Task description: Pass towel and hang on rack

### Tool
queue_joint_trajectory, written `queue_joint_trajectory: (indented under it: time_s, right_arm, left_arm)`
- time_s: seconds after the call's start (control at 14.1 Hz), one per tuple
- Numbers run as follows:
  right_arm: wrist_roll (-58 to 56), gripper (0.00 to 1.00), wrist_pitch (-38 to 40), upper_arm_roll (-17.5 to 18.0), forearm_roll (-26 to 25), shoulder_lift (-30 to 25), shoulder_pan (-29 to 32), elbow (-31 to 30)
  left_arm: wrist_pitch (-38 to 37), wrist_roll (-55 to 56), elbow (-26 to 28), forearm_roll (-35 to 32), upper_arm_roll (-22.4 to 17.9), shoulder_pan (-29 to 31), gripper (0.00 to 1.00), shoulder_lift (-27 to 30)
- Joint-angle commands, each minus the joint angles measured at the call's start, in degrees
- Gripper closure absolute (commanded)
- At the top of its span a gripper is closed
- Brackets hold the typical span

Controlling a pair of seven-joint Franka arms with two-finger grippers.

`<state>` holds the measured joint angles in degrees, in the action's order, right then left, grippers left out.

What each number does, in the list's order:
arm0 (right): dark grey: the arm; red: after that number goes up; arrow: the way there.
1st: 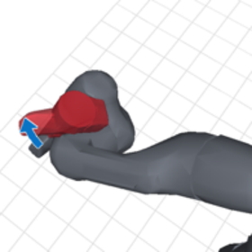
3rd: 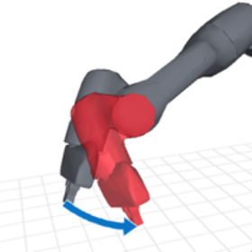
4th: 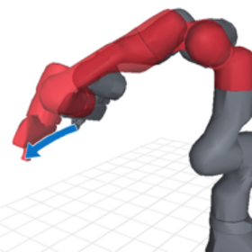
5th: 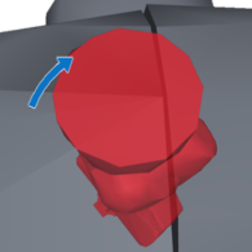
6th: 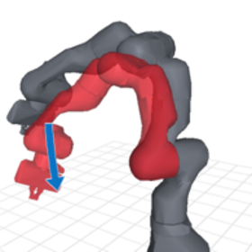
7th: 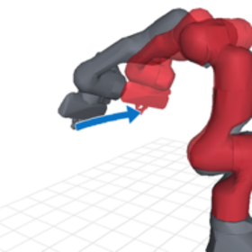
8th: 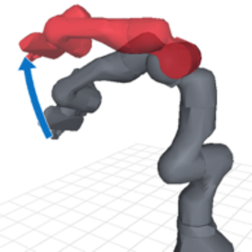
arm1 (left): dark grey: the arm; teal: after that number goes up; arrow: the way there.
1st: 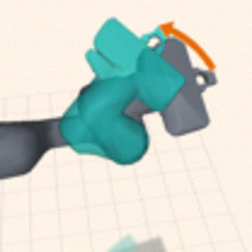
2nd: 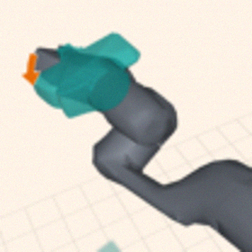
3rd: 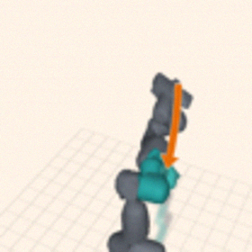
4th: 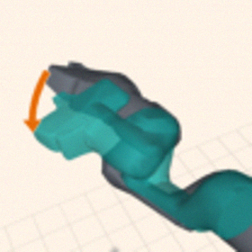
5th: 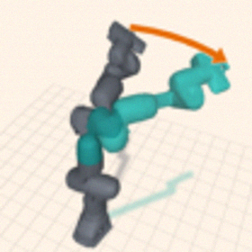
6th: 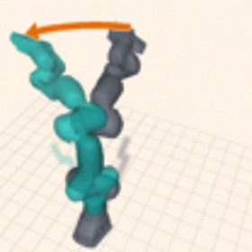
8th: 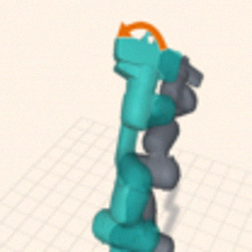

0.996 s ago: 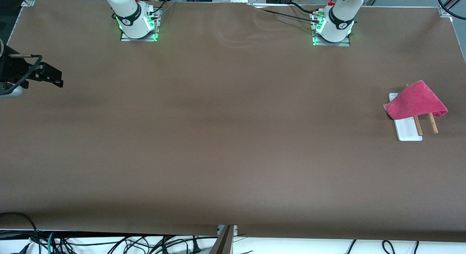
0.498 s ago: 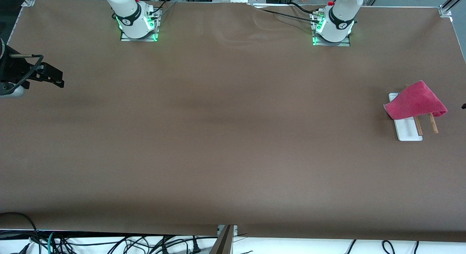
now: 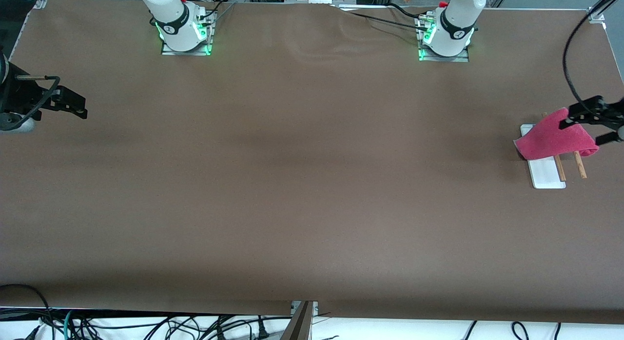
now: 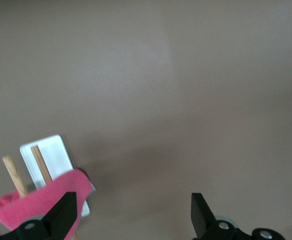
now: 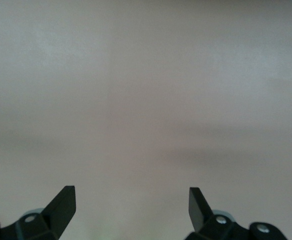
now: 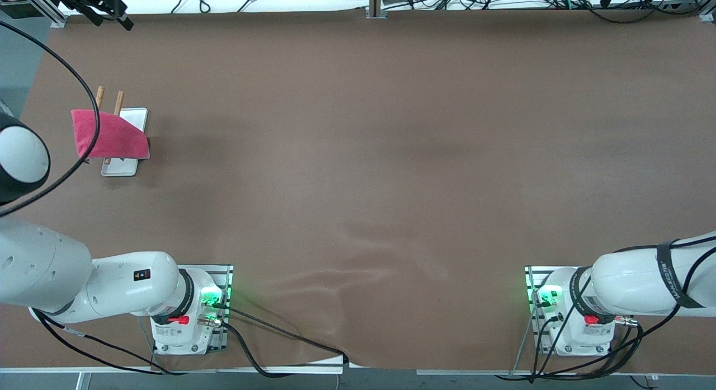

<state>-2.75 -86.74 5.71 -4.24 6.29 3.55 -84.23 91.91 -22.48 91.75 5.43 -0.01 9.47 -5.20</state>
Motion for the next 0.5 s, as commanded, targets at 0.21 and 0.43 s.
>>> queue_joint_trajectory:
  time_s: [0.21, 0.43]
  right_arm:
    - [-0.9, 0.0, -0.5, 0.3, 0.6, -0.4, 0.1, 0.3]
    - [-0.9, 0.0, -0.5, 0.2, 0.6, -0.1, 0.1, 0.5]
  left_arm:
    - [1.5, 17.8, 6.1, -8.9, -0.9, -6.4, 0.0, 5.2]
    - [1.6, 18.3, 6.1, -8.2, -1.0, -6.3, 0.0, 5.1]
